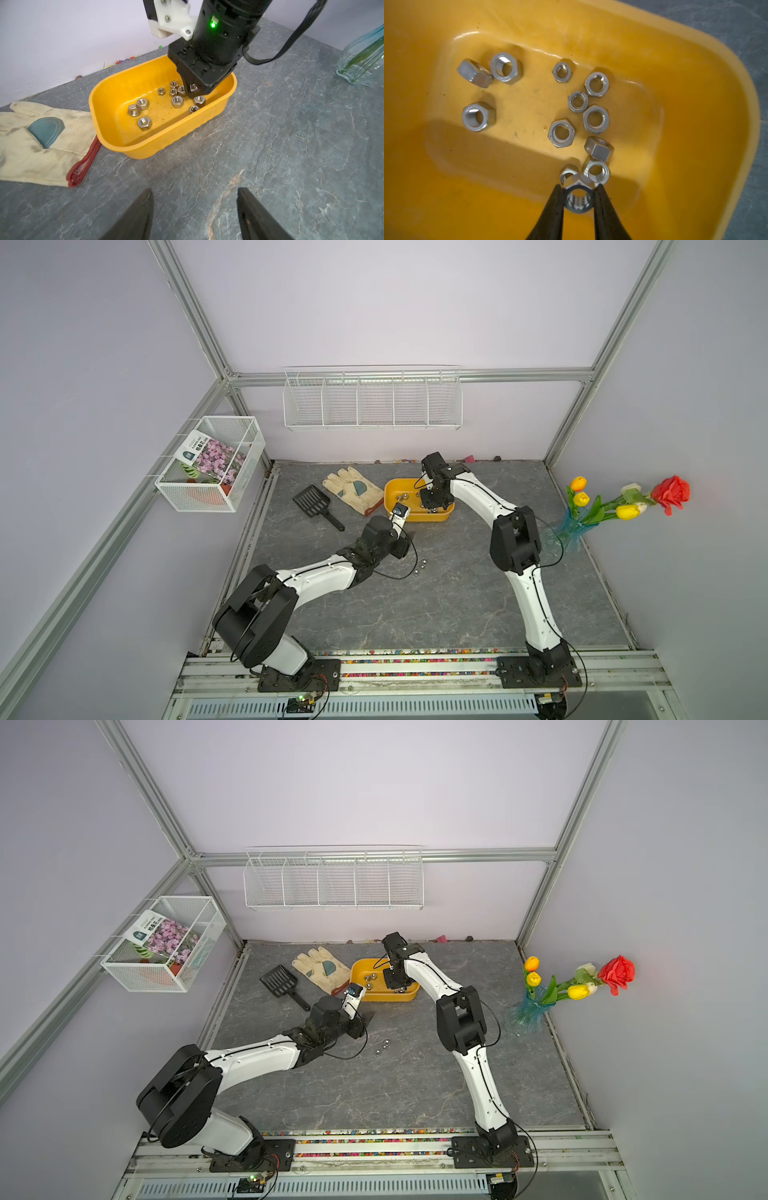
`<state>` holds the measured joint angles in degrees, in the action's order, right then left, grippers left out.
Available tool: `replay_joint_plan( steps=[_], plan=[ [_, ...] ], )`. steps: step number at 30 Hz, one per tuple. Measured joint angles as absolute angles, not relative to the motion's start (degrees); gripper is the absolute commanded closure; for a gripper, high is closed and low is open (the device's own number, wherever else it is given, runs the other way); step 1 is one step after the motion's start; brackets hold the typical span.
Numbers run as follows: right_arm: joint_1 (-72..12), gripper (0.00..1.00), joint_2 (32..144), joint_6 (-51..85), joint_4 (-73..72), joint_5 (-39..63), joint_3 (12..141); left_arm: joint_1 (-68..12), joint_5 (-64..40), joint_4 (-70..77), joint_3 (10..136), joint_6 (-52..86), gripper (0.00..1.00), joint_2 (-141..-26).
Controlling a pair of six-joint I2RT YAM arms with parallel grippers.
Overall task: Put the nuts on the desktop into the storage box
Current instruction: Place the nut in the storage box.
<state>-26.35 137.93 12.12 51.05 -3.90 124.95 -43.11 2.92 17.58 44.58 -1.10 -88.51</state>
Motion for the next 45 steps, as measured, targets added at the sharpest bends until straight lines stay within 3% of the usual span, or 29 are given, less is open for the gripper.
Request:
replay_joint_plan(
  steps=[20,28,45],
  plan=[
    [-24.9,0.77,143.1,12.1,51.0,-1.8,129.1,-42.7,1.5,20.9,46.4,-2.2,0.34,-93.4],
    [-24.7,0.59,143.7,11.8,50.9,-1.6,129.4,-42.7,1.5,21.1,46.5,-2.3,0.34,-94.0],
    [-24.7,0.57,140.7,11.1,51.6,0.3,129.4,-42.6,1.5,18.6,46.7,-3.3,0.34,-88.4]
  ],
)
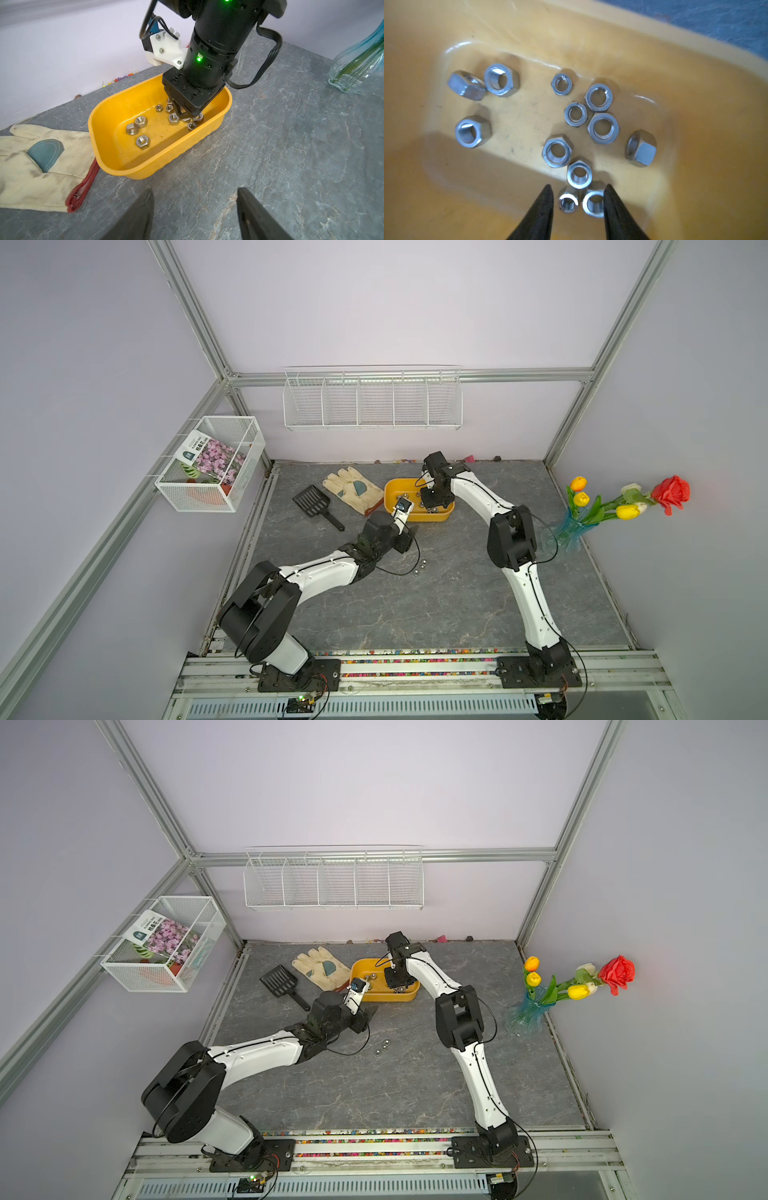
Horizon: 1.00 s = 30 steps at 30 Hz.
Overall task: Put the nuts on the desktop into the storage box
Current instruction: Place the nut in the storage box, then pick up the nut from the center of the board.
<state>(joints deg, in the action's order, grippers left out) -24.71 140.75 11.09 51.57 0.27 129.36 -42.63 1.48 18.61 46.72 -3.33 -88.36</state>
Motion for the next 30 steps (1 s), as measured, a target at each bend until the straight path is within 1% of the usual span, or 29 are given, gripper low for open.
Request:
replay_joint_plan(
  steps=[5,11,17,21,26,30],
  plan=[
    [-25.4,0.57,134.0,10.2,52.1,-0.6,128.4,-42.6,1.6,17.8,46.6,-3.4,0.34,-86.0],
    [-28.9,0.56,124.0,9.1,52.0,-2.6,123.1,-42.6,1.7,16.7,44.7,-2.9,0.34,-83.0],
    [-33.2,0.56,116.7,9.1,50.6,-4.5,111.7,-43.0,2.1,14.3,42.7,-2.0,0.34,-80.5],
    [-35.9,0.56,113.2,9.6,49.0,-5.2,102.2,-44.9,3.2,13.3,40.2,-1.3,0.34,-78.2],
    [-39.0,0.56,111.2,11.2,46.0,-5.5,91.9,-48.0,4.9,12.3,36.4,0.5,0.34,-75.2],
    [-40.3,0.56,111.2,12.9,43.7,-5.0,86.6,-49.3,5.8,11.6,33.0,2.8,0.34,-73.3]
  ],
)
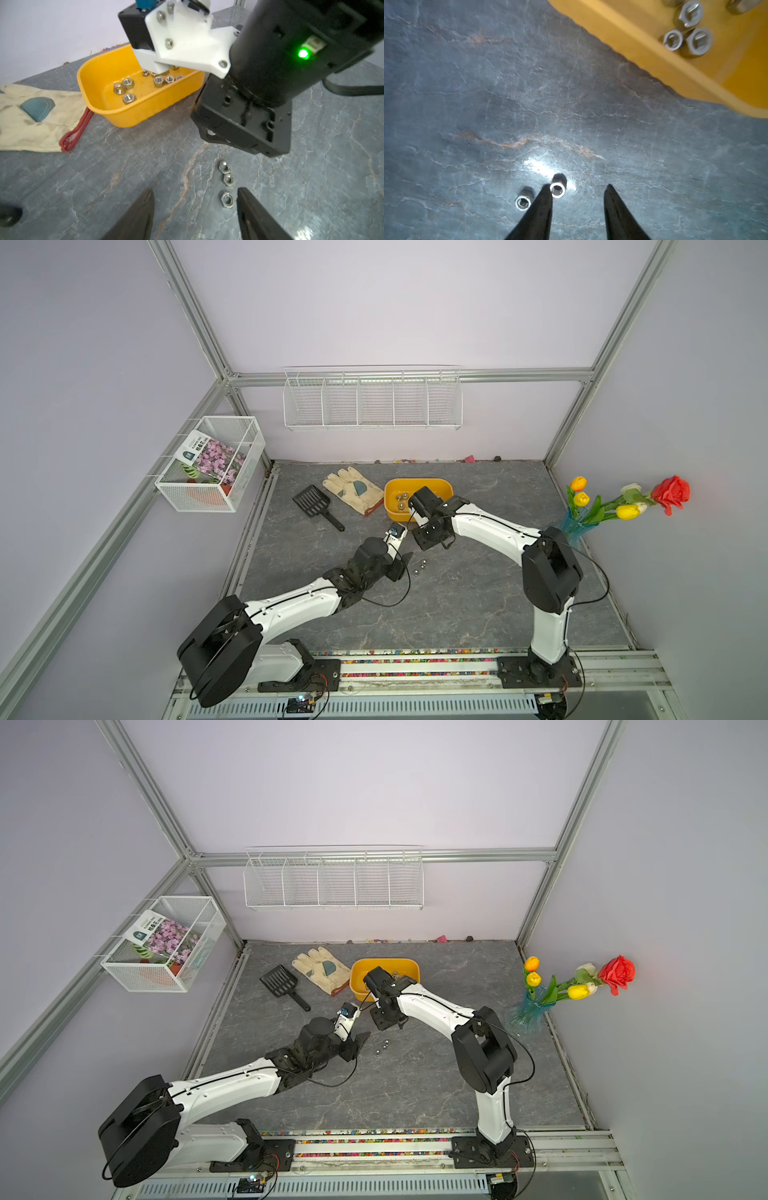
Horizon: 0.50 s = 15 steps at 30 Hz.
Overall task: Put the nuts on the desktop into the storage box
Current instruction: Pick up the nut from the center of the board.
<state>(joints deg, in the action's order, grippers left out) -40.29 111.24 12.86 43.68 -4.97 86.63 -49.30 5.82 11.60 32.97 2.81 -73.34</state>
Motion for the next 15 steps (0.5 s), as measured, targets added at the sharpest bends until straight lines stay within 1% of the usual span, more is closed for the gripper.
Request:
replay_joint_plan(
  steps=[10,15],
  plan=[
    [-41.7,0.56,113.9,15.5,38.5,-4.4,84.4,-50.8,7.6,11.0,27.7,7.8,0.34,-68.9],
    [-42.7,0.56,115.9,16.3,37.3,-4.4,82.6,-52.4,8.1,10.4,26.8,9.0,0.34,-68.8]
  ],
)
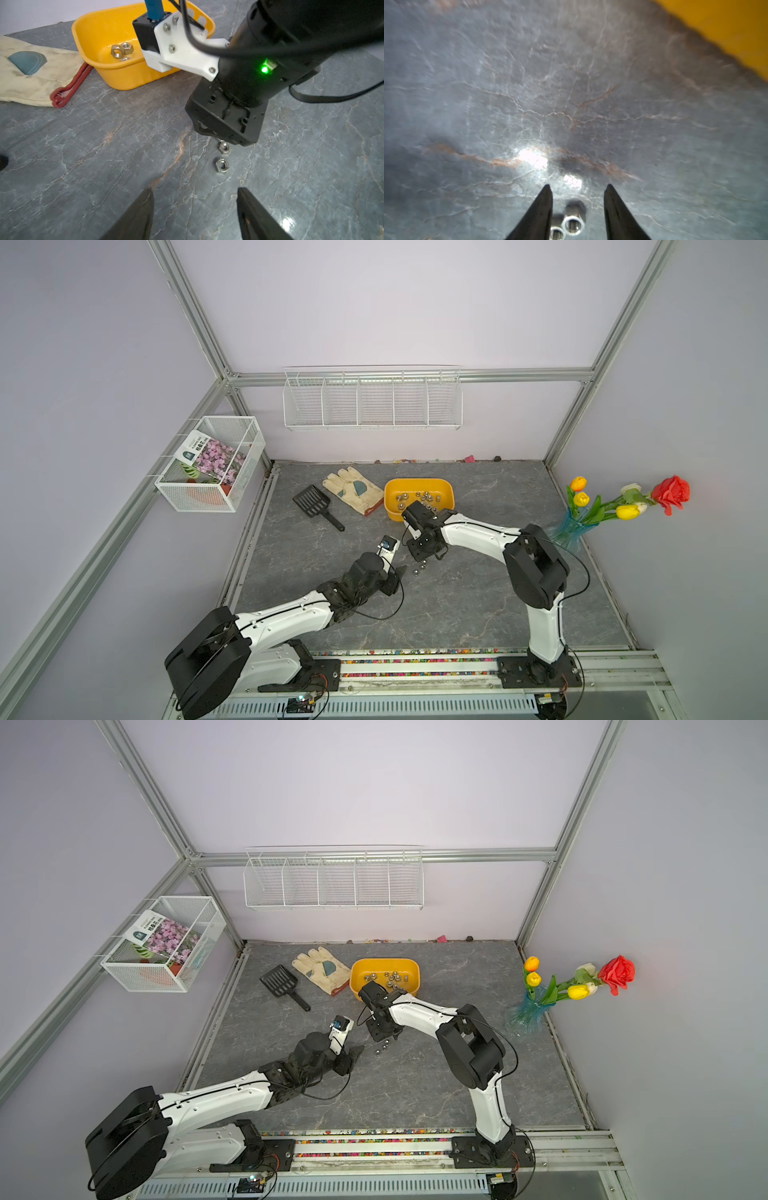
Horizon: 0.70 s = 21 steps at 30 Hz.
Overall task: Put the nuts on the desktop into the storage box
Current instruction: Pick up the nut from the center of the board.
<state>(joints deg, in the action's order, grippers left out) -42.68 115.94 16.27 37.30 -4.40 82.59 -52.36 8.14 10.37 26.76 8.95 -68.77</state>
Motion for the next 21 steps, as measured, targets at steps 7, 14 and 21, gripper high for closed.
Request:
replay_joint_plan(
  steps=[7,14,21],
  plan=[
    [-43.7,0.56,115.7,17.6,34.9,-4.9,79.8,-56.3,9.5,9.4,26.6,10.4,0.34,-68.8],
    [-44.8,0.56,113.2,19.8,30.4,-6.4,75.2,-58.9,11.2,7.4,24.8,12.7,0.34,-68.4],
    [-45.4,0.56,111.4,21.6,28.2,-7.9,72.2,-59.6,12.1,6.7,24.5,13.5,0.34,-67.6]
  ],
)
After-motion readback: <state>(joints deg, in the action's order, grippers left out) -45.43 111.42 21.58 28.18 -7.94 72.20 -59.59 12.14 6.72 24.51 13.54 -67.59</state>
